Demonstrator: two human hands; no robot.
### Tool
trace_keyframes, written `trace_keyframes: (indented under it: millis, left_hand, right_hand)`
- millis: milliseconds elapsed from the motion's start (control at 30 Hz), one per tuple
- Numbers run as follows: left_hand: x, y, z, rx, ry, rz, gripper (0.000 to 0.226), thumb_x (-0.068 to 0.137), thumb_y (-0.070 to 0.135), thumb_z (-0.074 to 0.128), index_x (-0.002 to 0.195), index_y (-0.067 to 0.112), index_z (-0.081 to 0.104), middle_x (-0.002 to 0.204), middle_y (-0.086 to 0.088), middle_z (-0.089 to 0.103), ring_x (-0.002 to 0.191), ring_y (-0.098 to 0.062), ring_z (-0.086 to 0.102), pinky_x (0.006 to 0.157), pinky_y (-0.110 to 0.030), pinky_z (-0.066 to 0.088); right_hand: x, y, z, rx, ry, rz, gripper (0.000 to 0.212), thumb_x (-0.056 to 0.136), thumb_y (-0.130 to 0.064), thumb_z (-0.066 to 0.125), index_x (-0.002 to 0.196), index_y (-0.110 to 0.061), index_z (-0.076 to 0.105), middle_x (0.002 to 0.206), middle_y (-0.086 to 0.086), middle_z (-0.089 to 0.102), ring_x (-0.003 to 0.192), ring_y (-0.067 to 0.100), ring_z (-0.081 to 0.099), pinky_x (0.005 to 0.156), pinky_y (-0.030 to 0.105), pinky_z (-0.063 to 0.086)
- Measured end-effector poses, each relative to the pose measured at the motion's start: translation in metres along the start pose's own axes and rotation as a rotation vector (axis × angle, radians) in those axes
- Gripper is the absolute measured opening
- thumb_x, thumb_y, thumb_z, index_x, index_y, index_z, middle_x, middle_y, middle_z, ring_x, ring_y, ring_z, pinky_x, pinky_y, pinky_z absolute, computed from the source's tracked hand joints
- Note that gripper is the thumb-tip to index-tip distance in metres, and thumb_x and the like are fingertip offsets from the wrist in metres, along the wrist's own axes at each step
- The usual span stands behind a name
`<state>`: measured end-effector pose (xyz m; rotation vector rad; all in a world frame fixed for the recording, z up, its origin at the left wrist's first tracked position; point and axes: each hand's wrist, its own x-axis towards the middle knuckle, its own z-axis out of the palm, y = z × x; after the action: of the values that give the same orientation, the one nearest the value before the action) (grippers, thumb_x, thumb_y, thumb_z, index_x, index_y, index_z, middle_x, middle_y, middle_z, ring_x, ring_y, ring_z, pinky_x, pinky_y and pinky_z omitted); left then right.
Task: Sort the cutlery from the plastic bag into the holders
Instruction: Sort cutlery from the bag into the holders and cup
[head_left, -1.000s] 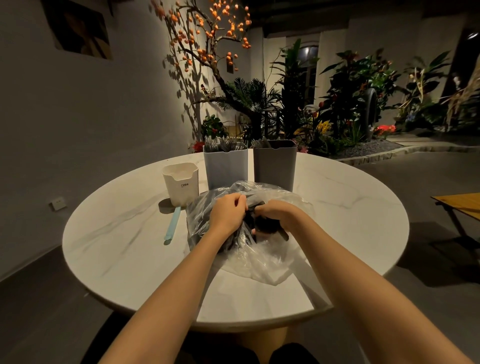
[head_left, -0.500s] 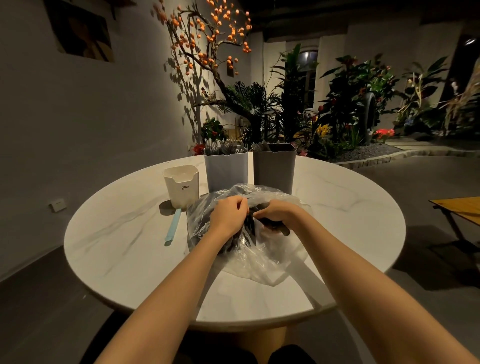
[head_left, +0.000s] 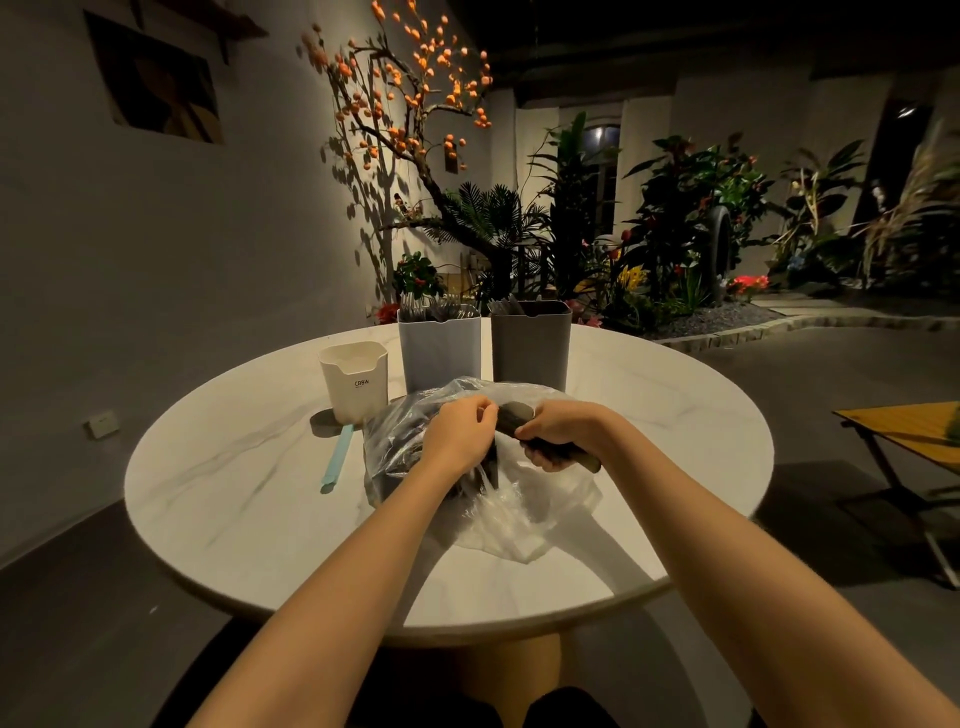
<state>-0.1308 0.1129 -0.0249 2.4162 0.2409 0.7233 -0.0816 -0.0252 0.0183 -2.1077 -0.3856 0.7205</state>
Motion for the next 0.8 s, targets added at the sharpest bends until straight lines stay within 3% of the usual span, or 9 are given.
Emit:
trace_keyframes:
  millis: [167, 333, 467, 633, 800]
  left_hand:
    - [-0.001, 0.003, -0.006, -0.103, 0.028, -0.046, 0.032, 0.103, 0.023, 0.040, 0.127, 0.011, 0.058, 0.121, -0.010, 0.063, 0.108, -0.021, 0.058, 0.092, -0.033, 0.048]
    - [0.005, 0.003, -0.008, -0.150, 0.099, -0.084, 0.036, 0.104, 0.024, 0.039, 0.135, 0.013, 0.053, 0.135, -0.011, 0.054, 0.121, -0.024, 0.052, 0.102, -0.038, 0.047]
    - [0.008, 0.000, -0.011, -0.172, 0.078, -0.146, 0.036, 0.105, 0.025, 0.034, 0.134, 0.012, 0.052, 0.129, -0.011, 0.056, 0.115, -0.024, 0.054, 0.100, -0.038, 0.048]
    - [0.012, 0.000, -0.013, -0.281, 0.163, -0.259, 0.034, 0.105, 0.026, 0.029, 0.126, 0.012, 0.053, 0.119, -0.012, 0.058, 0.107, -0.026, 0.055, 0.096, -0.043, 0.050]
    - [0.018, 0.000, -0.015, -0.244, 0.203, -0.288, 0.031, 0.103, 0.026, 0.035, 0.121, 0.014, 0.057, 0.120, -0.010, 0.059, 0.111, -0.027, 0.053, 0.098, -0.046, 0.046]
  right_hand:
    - [-0.020, 0.011, -0.017, -0.003, -0.042, -0.081, 0.015, 0.101, -0.018, 0.047, 0.097, -0.005, 0.055, 0.074, 0.008, 0.055, 0.056, 0.011, 0.048, 0.047, 0.017, 0.047]
    - [-0.031, 0.028, -0.026, -0.021, -0.143, -0.162, 0.022, 0.101, -0.019, 0.047, 0.114, -0.003, 0.055, 0.077, 0.006, 0.057, 0.052, 0.008, 0.050, 0.048, 0.018, 0.046]
    - [-0.037, 0.035, -0.026, -0.058, -0.214, -0.215, 0.030, 0.102, -0.021, 0.045, 0.124, -0.002, 0.053, 0.077, 0.004, 0.055, 0.052, 0.007, 0.048, 0.047, 0.016, 0.043]
    - [-0.035, 0.040, -0.029, 0.019, -0.243, -0.267, 0.030, 0.103, -0.020, 0.041, 0.124, 0.000, 0.052, 0.073, 0.003, 0.051, 0.052, 0.007, 0.042, 0.046, 0.017, 0.040]
    - [-0.026, 0.049, -0.034, 0.133, -0.235, -0.295, 0.032, 0.104, -0.019, 0.041, 0.126, 0.002, 0.051, 0.070, 0.002, 0.048, 0.052, 0.008, 0.038, 0.046, 0.017, 0.037]
